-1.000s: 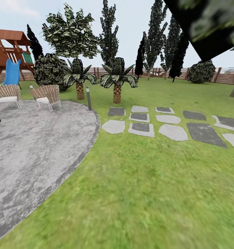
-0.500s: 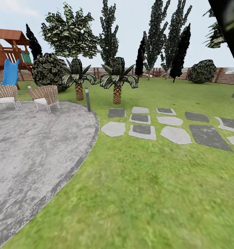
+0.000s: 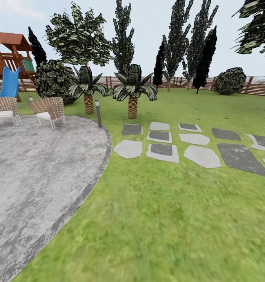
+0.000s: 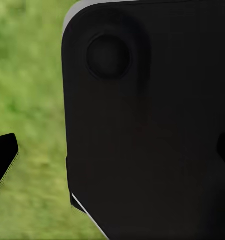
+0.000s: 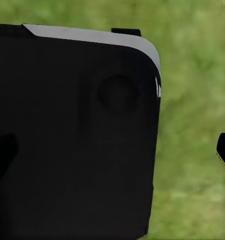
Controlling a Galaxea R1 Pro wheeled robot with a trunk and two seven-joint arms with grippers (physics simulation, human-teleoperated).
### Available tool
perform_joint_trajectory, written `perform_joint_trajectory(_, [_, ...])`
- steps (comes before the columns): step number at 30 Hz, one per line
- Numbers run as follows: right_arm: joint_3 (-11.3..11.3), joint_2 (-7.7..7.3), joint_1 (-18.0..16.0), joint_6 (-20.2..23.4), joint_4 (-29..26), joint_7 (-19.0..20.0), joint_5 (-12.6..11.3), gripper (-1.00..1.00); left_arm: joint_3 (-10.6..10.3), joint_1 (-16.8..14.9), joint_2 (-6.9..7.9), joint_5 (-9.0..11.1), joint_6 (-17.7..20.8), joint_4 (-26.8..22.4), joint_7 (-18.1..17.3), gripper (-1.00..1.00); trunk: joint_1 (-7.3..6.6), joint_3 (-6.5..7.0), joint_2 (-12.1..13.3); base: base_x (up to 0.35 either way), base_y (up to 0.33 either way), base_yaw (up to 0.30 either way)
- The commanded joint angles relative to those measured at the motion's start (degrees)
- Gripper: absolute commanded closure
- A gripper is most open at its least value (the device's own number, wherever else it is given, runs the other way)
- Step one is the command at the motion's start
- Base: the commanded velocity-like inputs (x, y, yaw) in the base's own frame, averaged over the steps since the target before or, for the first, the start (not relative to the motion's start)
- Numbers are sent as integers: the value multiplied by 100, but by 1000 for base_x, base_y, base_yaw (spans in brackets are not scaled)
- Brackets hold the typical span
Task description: Take the three Easter eggs out of the wicker basket on the lawn in the garden, then place them on the lawn next to a single tree (choose any tree) so that all three eggs are next to the same tree and none are left in the basket.
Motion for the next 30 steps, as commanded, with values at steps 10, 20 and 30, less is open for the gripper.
perform_joint_trajectory(10, [-15, 48, -3, -24, -15, 33, -25, -100, 4, -1, 8, 8, -10, -1, 2, -100, 3, -5, -2, 328, 0, 0])
perform_joint_trajectory(20, [17, -17, -3, -10, 4, 36, 25, -100, 10, -1, 8, 8, -10, -1, 2, -100, 3, -5, -2, 328, 0, 0])
perform_joint_trajectory(30, [14, -2, -3, -27, 11, 35, 23, -100, 11, -1, 8, 8, -10, -1, 2, -100, 3, -5, -2, 328, 0, 0])
